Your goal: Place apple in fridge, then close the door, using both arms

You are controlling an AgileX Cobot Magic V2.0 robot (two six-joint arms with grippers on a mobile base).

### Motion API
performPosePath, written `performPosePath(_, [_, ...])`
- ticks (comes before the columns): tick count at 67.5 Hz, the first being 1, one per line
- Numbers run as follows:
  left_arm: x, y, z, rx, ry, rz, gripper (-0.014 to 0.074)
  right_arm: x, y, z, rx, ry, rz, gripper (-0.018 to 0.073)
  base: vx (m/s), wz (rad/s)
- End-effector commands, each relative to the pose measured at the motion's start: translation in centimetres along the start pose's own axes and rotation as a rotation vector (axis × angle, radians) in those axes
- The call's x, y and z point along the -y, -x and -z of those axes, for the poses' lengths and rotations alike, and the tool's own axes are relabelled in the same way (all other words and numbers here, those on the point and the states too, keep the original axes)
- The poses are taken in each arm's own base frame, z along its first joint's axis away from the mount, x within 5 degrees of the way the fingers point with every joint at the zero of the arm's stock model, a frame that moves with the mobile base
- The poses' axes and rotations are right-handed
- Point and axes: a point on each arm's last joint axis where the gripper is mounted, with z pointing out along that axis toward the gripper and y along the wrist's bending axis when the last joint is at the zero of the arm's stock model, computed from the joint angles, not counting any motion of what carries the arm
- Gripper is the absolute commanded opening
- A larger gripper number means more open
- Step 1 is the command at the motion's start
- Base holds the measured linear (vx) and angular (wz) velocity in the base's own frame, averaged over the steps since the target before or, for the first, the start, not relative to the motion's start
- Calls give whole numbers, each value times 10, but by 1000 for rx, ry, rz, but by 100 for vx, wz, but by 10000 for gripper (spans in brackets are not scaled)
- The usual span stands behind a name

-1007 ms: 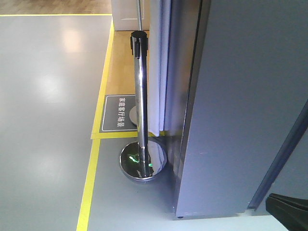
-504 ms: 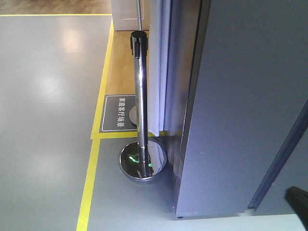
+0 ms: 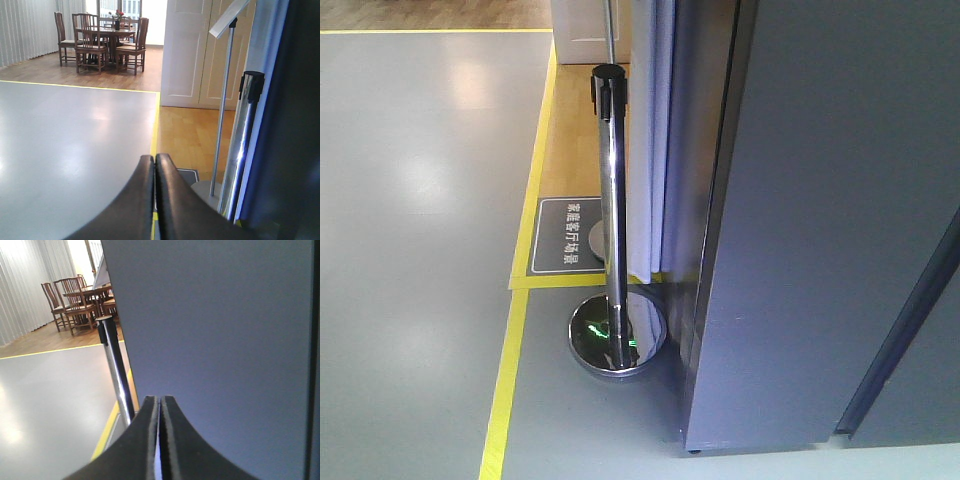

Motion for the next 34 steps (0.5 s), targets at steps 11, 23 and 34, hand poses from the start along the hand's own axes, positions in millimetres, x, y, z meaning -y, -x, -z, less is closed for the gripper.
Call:
performPosePath(11, [1, -3, 0, 54, -29, -1, -6, -1, 8, 1, 94, 5, 148, -5, 0, 0])
performPosePath(23, [1, -3, 0, 54, -29, -1, -6, -1, 8, 1, 99, 6, 158, -5, 0, 0])
performPosePath(34, [1, -3, 0, 54, -29, -1, -6, -2, 11, 2, 134, 12, 154, -5, 0, 0])
